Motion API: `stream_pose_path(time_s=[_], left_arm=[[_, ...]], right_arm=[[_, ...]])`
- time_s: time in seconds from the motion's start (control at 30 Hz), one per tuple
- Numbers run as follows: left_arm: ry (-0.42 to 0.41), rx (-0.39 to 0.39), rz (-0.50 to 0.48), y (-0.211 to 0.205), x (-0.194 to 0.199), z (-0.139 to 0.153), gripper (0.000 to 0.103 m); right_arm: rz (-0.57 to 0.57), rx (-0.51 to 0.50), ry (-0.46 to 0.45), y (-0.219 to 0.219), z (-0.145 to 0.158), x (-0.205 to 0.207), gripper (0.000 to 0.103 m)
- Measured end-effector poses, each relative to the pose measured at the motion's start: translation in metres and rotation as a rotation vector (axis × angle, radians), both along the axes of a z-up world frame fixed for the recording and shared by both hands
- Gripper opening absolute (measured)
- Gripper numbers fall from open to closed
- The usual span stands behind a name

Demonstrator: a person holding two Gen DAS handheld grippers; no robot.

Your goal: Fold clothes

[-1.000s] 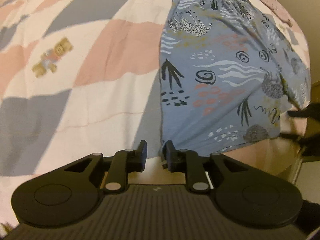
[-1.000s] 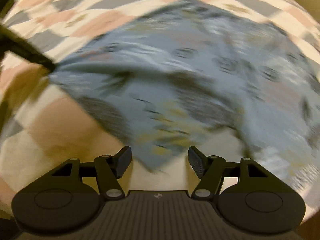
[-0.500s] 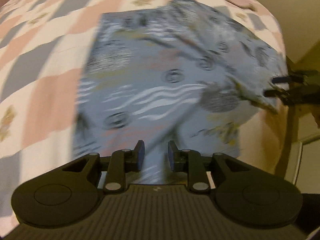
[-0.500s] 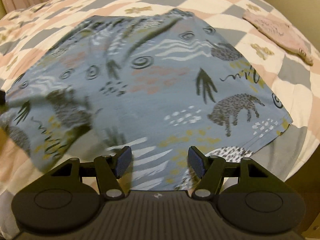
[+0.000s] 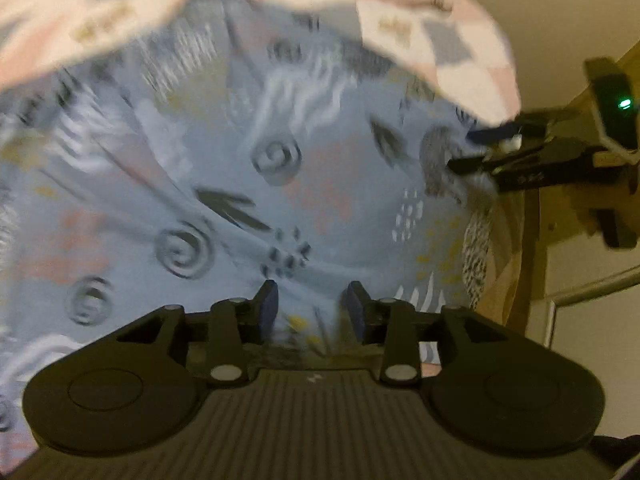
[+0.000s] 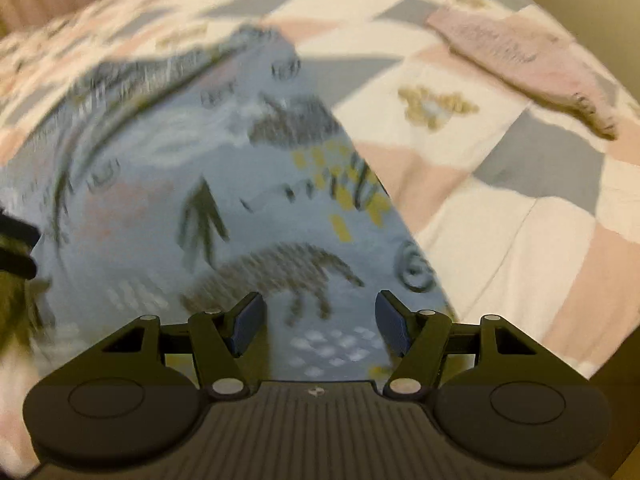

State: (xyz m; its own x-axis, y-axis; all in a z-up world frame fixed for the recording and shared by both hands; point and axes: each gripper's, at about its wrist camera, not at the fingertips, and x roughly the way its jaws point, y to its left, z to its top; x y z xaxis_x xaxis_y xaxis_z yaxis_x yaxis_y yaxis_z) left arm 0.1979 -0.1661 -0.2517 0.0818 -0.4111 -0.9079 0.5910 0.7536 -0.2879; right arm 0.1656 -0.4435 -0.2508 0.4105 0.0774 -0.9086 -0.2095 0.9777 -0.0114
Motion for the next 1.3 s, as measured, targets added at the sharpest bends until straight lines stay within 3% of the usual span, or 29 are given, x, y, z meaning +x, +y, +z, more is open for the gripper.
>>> stream_pose_path(time_s=[0.13,0.33,0.5,0.6,0.73,0.83,0.97,1.1,1.3], left_arm=[[-0.001,0.046,-0.026,-0.004,0.002,-0.002,0.033],[-0.086,0.054,0.041,0.037,0.015,0.042,0.034],[-0.165,0.133,0.096,0.106,0.044,0.070,0.036],[-0.238,0.194,0.052,0.147,0.056,0.084,0.036],[-0.393,0.262,-0.227,0.193,0.058,0.097,0.036],[-0.512,0.337,-0.501,0.228,0.052,0.087,0.036],[-0.667,0.416,-0.866,0.275,0.043,0.073,0.036],[-0.751,0.382,-1.135,0.307,0.044,0.054,0.036],[-0.788,0.304,-1.418,0.315,0.063,0.036,0.036]], right_arm=[[-0.026,-0.016,0.004,-0.018,0.004,0.003,0.052],[-0.091,0.052,-0.058,-0.008,0.040,-0.007,0.055],[-0.021,0.129,-0.053,0.060,0.055,-0.018,0.057],[0.026,0.152,-0.051,0.112,0.062,-0.030,0.058],[0.090,0.182,-0.050,0.183,0.071,-0.047,0.058],[0.132,0.204,-0.048,0.236,0.078,-0.060,0.058],[0.105,0.207,-0.046,0.314,0.081,-0.079,0.058],[0.117,0.147,-0.067,0.387,0.081,-0.087,0.057],[0.172,0.013,-0.081,0.470,0.073,-0.092,0.057]])
